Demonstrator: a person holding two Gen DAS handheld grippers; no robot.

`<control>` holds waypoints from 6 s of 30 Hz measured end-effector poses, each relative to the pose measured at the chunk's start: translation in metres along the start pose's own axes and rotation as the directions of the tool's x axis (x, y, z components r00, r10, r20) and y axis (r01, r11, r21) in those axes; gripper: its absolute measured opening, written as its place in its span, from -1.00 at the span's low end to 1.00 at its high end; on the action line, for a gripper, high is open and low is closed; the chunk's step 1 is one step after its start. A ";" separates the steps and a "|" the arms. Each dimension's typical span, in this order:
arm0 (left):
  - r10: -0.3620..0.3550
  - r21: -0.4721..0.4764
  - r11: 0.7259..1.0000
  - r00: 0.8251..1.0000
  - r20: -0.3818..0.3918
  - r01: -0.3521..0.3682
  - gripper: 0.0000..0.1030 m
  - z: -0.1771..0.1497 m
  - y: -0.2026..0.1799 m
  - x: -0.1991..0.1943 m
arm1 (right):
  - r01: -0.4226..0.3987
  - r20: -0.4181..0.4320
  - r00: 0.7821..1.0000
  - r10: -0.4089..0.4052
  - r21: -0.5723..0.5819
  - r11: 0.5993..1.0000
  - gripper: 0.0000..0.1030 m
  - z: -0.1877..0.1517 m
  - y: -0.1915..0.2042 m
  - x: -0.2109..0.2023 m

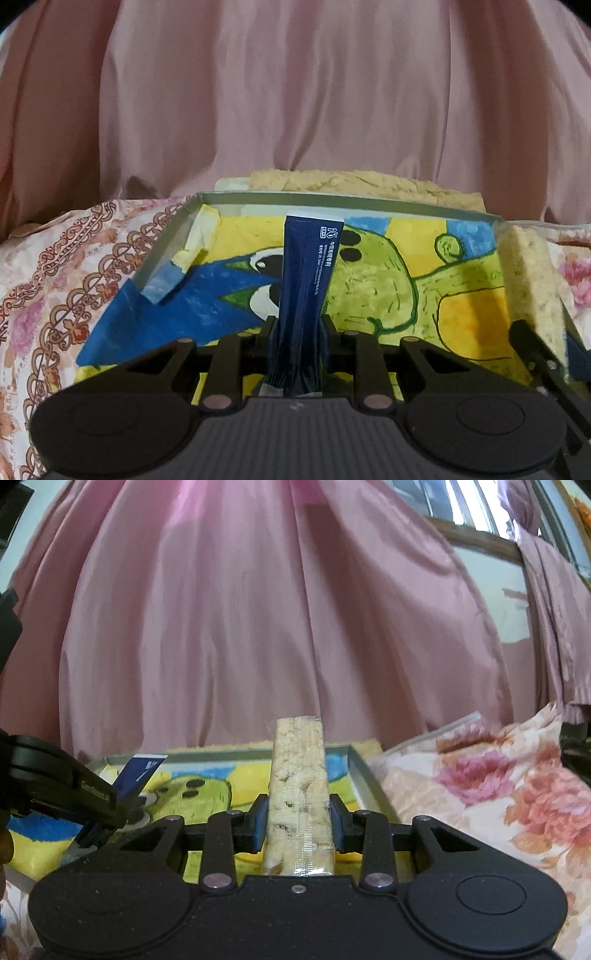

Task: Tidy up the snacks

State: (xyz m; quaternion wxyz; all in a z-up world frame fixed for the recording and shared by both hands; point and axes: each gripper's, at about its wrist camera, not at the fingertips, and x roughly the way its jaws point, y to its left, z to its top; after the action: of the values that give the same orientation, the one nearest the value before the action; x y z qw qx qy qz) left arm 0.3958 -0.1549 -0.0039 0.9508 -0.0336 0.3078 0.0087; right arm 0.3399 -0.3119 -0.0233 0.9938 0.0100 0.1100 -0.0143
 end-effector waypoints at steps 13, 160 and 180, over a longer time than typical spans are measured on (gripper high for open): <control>0.003 0.040 0.999 1.000 -0.021 -0.002 -0.47 -0.004 -0.008 0.005 | -0.002 -0.063 0.998 0.002 0.007 1.000 -0.31 -0.007 0.002 0.012; -0.328 0.398 0.797 0.879 -0.346 0.454 0.99 -0.156 0.118 -0.142 | -0.224 -0.509 0.840 0.188 -0.009 0.974 0.72 -0.057 0.068 -0.161; -0.314 0.333 0.828 0.864 -0.393 0.452 0.98 -0.156 0.124 -0.153 | -0.238 -0.534 0.821 0.203 0.002 0.971 -0.11 -0.052 0.067 -0.169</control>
State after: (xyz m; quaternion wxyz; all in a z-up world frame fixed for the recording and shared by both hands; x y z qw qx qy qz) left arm 0.1756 -0.0411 -0.0477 0.8545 0.1057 0.4398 -0.2555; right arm 0.1657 -0.2396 -0.0356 0.9193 -0.0059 0.3785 0.1076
